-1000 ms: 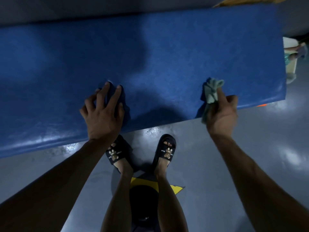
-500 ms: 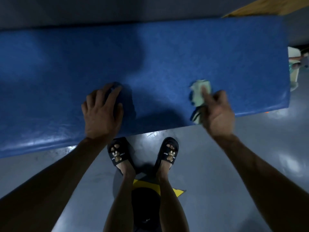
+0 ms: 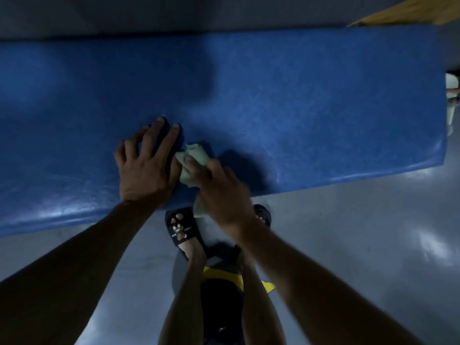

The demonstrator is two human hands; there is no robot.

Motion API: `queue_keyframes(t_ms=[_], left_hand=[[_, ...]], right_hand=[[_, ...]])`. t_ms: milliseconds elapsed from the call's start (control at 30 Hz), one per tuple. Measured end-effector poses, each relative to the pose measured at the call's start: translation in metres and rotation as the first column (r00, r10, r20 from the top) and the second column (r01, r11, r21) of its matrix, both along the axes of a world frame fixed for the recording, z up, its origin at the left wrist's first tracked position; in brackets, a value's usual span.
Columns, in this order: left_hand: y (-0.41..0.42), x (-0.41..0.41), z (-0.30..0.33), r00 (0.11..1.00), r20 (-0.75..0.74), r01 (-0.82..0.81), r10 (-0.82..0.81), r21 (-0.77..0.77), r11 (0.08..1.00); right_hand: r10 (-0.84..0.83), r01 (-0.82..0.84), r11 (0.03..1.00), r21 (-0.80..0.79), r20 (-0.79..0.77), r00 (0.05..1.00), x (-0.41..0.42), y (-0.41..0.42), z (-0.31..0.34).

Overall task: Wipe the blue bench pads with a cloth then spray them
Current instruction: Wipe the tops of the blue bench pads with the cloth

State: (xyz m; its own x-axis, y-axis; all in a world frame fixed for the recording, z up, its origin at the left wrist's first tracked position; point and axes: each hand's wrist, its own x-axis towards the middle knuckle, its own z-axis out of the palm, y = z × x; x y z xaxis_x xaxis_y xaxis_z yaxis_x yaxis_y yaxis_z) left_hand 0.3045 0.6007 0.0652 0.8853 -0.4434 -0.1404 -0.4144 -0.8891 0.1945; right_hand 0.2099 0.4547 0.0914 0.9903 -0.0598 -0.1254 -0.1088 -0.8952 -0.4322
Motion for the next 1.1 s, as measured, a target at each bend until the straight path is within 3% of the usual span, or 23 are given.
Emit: queue_keyframes(t_ms=[67, 100, 167, 267, 333, 433, 533, 633, 700, 733, 833, 933, 1000, 1033, 1100], left_hand=[[-0.002, -0.001, 0.001, 1.000, -0.004, -0.008, 0.008, 0.010, 1.000], [-0.002, -0.001, 0.001, 1.000, -0.012, -0.008, 0.009, 0.013, 1.000], [-0.002, -0.001, 0.002, 1.000, -0.025, -0.010, 0.010, 0.011, 1.000], [-0.002, 0.000, 0.002, 0.999, -0.038, -0.018, 0.018, 0.004, 1.000], [-0.001, 0.001, 0.002, 0.998, -0.059, -0.018, 0.019, 0.003, 1.000], [-0.002, 0.000, 0.002, 0.998, -0.055, -0.010, 0.011, 0.011, 1.000], [-0.001, 0.001, 0.001, 0.999, -0.054, -0.005, 0.006, 0.014, 1.000], [0.000, 0.001, 0.001, 0.997, -0.072, 0.003, -0.001, 0.029, 1.000], [-0.001, 0.002, 0.001, 0.997, -0.076, -0.015, 0.017, 0.025, 1.000], [-0.002, 0.002, 0.002, 0.997, -0.079, -0.020, 0.021, 0.020, 1.000], [-0.003, 0.002, 0.001, 0.995, -0.099, -0.026, 0.028, 0.018, 0.999], [-0.003, 0.002, 0.001, 0.994, -0.103, -0.040, 0.041, 0.013, 0.999], [-0.002, 0.002, 0.000, 0.995, -0.096, -0.036, 0.037, 0.018, 0.999], [-0.002, 0.001, 0.000, 0.995, -0.091, -0.030, 0.032, 0.020, 0.999], [-0.002, 0.002, -0.001, 0.997, -0.074, -0.018, 0.020, 0.017, 1.000]], right_hand=[[-0.040, 0.039, 0.999, -0.014, -0.035, 0.999, 0.001, -0.055, 0.000], [-0.084, 0.078, 0.994, -0.076, -0.090, 0.992, -0.004, -0.090, -0.001], [-0.213, 0.196, 0.951, -0.237, -0.046, 0.976, -0.016, -0.157, -0.002], [-0.596, 0.589, 0.764, -0.265, 0.062, 0.801, -0.029, -0.208, -0.002], [-0.685, 0.682, 0.693, -0.235, 0.078, 0.724, -0.023, -0.179, -0.009], [-0.618, 0.619, 0.775, -0.127, 0.052, 0.784, -0.013, -0.075, -0.022], [-0.317, 0.317, 0.946, -0.067, 0.007, 0.948, -0.017, 0.020, -0.014], [-0.020, 0.023, 0.999, -0.044, 0.061, 0.998, -0.022, 0.004, -0.008], [0.053, -0.053, 0.996, -0.066, -0.010, 0.999, -0.018, -0.044, -0.005], [0.037, -0.043, 0.993, -0.114, -0.053, 0.998, -0.020, -0.075, -0.007], [-0.177, 0.177, 0.917, -0.357, 0.033, 0.984, -0.028, -0.166, -0.006], [-0.600, 0.598, 0.741, -0.306, 0.097, 0.794, -0.024, -0.180, -0.012], [-0.716, 0.723, 0.634, -0.273, 0.144, 0.683, -0.006, -0.136, -0.021], [-0.704, 0.718, 0.648, -0.254, 0.158, 0.692, 0.004, -0.107, -0.024], [-0.568, 0.589, 0.781, -0.210, 0.155, 0.808, 0.020, -0.046, -0.022]])
